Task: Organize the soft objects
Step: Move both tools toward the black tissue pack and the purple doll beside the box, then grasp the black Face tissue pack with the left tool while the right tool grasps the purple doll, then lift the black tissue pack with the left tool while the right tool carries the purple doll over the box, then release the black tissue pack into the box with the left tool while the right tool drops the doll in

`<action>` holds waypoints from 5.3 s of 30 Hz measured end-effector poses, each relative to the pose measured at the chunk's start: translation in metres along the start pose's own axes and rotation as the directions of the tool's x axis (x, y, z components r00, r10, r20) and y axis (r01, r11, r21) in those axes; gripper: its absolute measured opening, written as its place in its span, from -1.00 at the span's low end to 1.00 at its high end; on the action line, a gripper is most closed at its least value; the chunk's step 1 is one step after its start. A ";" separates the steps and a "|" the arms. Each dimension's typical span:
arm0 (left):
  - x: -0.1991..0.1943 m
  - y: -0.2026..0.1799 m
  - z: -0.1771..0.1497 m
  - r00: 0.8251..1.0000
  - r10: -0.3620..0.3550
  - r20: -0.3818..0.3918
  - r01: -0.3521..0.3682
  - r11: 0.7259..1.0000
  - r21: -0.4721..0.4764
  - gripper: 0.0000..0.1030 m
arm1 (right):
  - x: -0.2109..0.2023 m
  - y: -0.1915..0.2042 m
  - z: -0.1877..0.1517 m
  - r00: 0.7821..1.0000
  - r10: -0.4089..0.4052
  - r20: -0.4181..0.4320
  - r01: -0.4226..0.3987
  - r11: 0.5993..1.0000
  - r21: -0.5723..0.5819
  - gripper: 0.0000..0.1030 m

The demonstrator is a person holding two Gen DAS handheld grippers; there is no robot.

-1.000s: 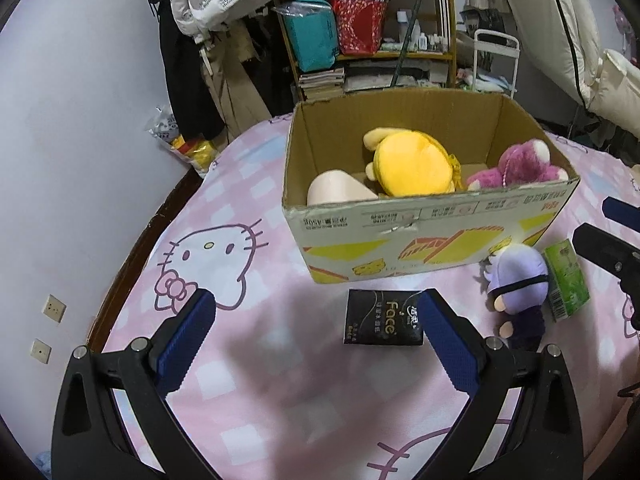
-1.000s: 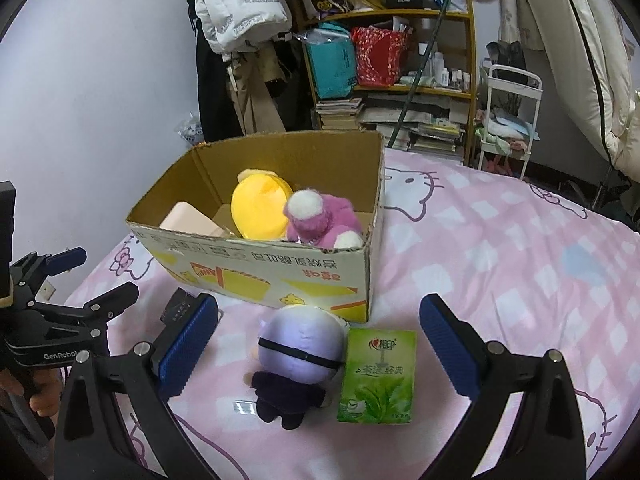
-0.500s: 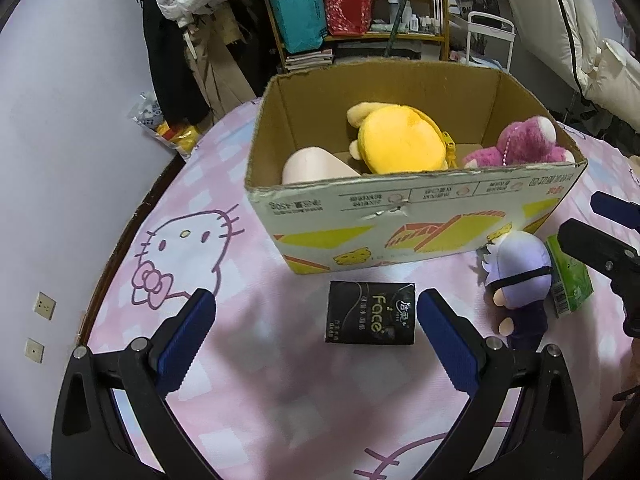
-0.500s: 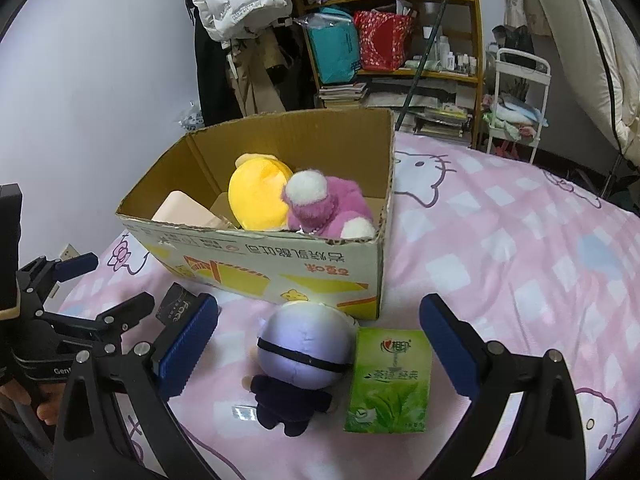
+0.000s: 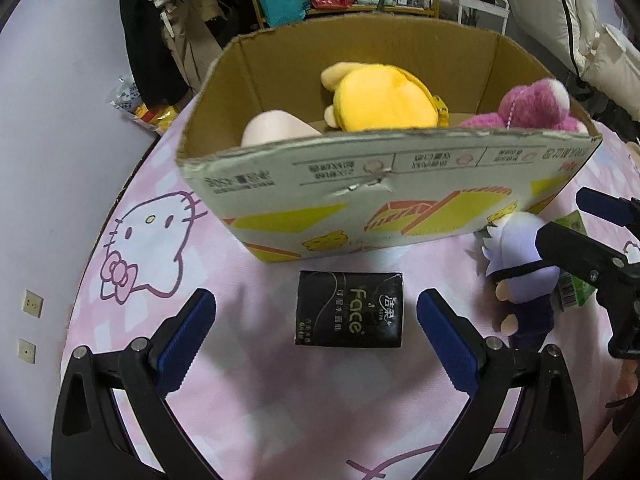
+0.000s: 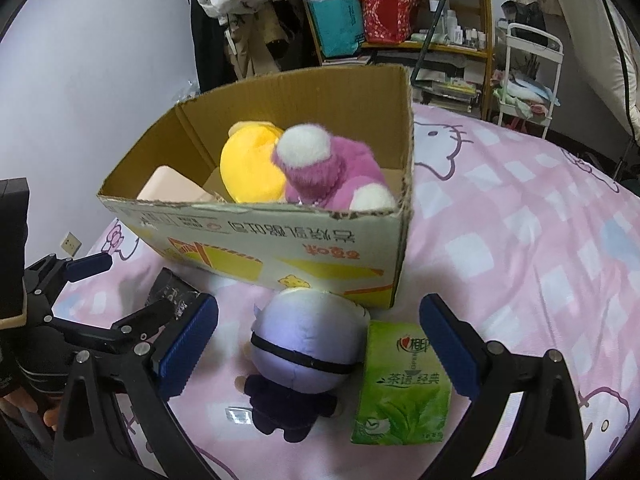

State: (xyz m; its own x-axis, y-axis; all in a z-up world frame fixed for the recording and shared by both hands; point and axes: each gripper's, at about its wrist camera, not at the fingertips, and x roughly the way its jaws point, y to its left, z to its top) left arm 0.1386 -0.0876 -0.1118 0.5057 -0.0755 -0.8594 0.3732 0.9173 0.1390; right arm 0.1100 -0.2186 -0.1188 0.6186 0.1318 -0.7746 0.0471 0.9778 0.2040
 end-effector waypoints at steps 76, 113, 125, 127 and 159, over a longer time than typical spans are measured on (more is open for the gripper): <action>-0.078 0.032 -0.028 0.961 0.003 0.278 0.023 0.995 -0.092 0.24 | -0.083 0.043 -0.015 0.956 0.059 0.287 -0.015 0.988 -0.152 0.20; -0.174 0.049 0.055 0.717 0.097 0.690 -0.047 0.995 -0.091 0.24 | -0.148 0.058 0.096 0.796 0.036 0.604 0.108 0.974 -0.201 0.22; -0.125 0.060 0.061 0.788 0.079 0.610 -0.003 0.992 -0.125 0.24 | -0.098 0.065 0.086 0.836 0.015 0.549 0.149 0.956 -0.253 0.22; -0.115 0.061 0.062 0.804 0.070 0.591 0.007 0.992 -0.127 0.24 | -0.088 0.066 0.085 0.844 0.011 0.536 0.153 0.954 -0.260 0.22; -0.056 0.043 0.060 0.890 0.009 0.455 0.034 0.996 -0.085 0.51 | -0.039 0.040 0.082 0.901 0.009 0.433 0.082 0.979 -0.189 0.34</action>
State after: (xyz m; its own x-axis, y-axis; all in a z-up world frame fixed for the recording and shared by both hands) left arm 0.1726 -0.0676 -0.0279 0.8074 -0.2373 -0.5402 0.3226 0.9442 0.0673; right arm 0.1519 -0.1984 -0.0311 0.8978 0.0566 -0.4368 -0.0518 0.9984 0.0229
